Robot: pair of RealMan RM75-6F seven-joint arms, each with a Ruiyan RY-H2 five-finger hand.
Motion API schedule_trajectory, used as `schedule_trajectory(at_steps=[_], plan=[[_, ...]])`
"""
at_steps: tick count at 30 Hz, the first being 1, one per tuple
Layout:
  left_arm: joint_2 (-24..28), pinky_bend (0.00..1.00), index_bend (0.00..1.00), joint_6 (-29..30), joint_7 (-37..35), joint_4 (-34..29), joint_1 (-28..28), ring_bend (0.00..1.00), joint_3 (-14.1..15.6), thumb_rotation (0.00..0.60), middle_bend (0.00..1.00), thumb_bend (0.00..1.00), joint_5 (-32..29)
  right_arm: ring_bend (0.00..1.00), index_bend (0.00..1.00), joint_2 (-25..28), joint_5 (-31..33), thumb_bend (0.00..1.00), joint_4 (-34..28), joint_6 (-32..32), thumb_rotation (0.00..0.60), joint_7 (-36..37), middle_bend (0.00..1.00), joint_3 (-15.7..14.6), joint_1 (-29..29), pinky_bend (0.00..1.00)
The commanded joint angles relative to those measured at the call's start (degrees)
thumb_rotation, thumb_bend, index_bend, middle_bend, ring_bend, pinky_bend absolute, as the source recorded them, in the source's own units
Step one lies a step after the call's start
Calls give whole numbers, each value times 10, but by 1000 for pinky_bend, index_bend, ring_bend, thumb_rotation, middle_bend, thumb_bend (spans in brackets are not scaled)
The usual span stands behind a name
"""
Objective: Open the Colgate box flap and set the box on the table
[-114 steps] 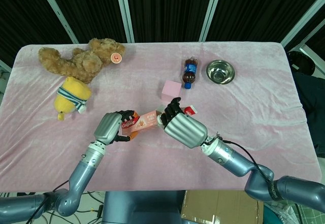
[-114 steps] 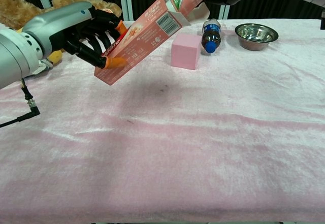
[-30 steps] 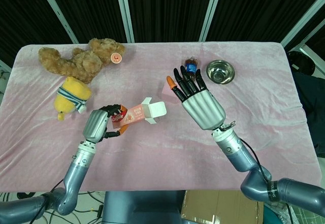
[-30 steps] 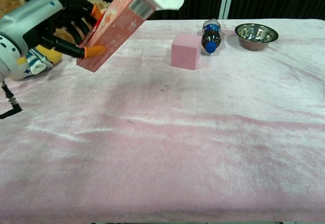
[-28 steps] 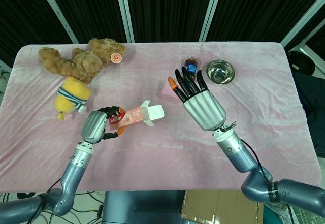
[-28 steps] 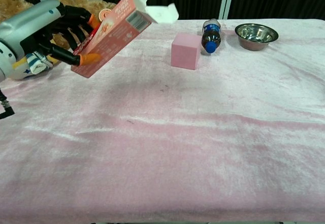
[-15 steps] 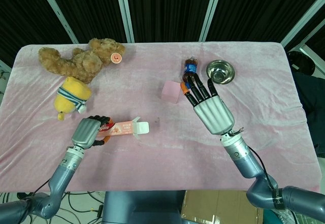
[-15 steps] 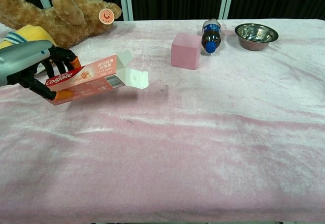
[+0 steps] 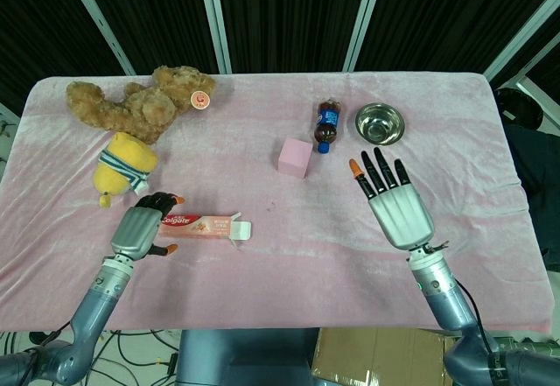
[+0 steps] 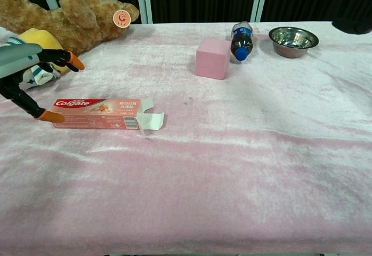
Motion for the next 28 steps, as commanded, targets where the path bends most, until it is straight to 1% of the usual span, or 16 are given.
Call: schedule_trajectory(at_steps=[1,4,5,7,10,12,15,19,21,23,26,28], plan=[[25,170,189,20,-19,-27,15,109,2,600,169,118,13,48,53,14,12,274,-14,17,600,41,80,-17,-31,269],[61,151,181,48,-45,-55,38,92,11,600,144,118,35,35,32,37,42,247,-40,27,600,93,49,-36,-69,240],[72,129,168,58,-52,-61,46,64,15,600,115,113,45,30,28,44,53,239,-49,30,600,109,42,-41,-81,232],[104,74,117,82,-67,-67,66,10,32,600,40,88,77,7,11,63,70,188,-68,34,600,142,12,-54,-105,179],[163,25,46,125,-70,-65,100,0,75,600,2,54,146,0,0,100,85,121,-90,37,600,201,0,-80,-142,131],[190,7,17,151,-86,-67,121,0,93,600,0,47,173,0,0,121,87,98,-97,40,600,236,0,-95,-163,114],[215,0,0,198,-121,-67,158,0,112,600,0,42,194,0,0,145,73,83,-97,53,600,282,0,-116,-191,103],[226,0,0,249,-134,-41,199,0,131,600,0,41,222,0,0,168,41,80,-75,88,600,328,0,-140,-229,95],[226,0,0,271,-137,-28,220,0,138,600,0,41,228,0,0,176,36,82,-62,106,600,336,0,-142,-244,95],[224,0,0,292,-147,-16,237,0,140,600,0,40,231,0,0,180,33,88,-51,119,600,341,0,-137,-252,95],[219,0,0,310,-168,-9,250,0,132,600,0,41,229,0,0,180,39,92,-37,132,600,357,0,-126,-261,95],[215,0,0,312,-174,-2,254,0,125,600,0,41,220,0,0,178,45,93,-34,135,600,369,0,-120,-266,95]])
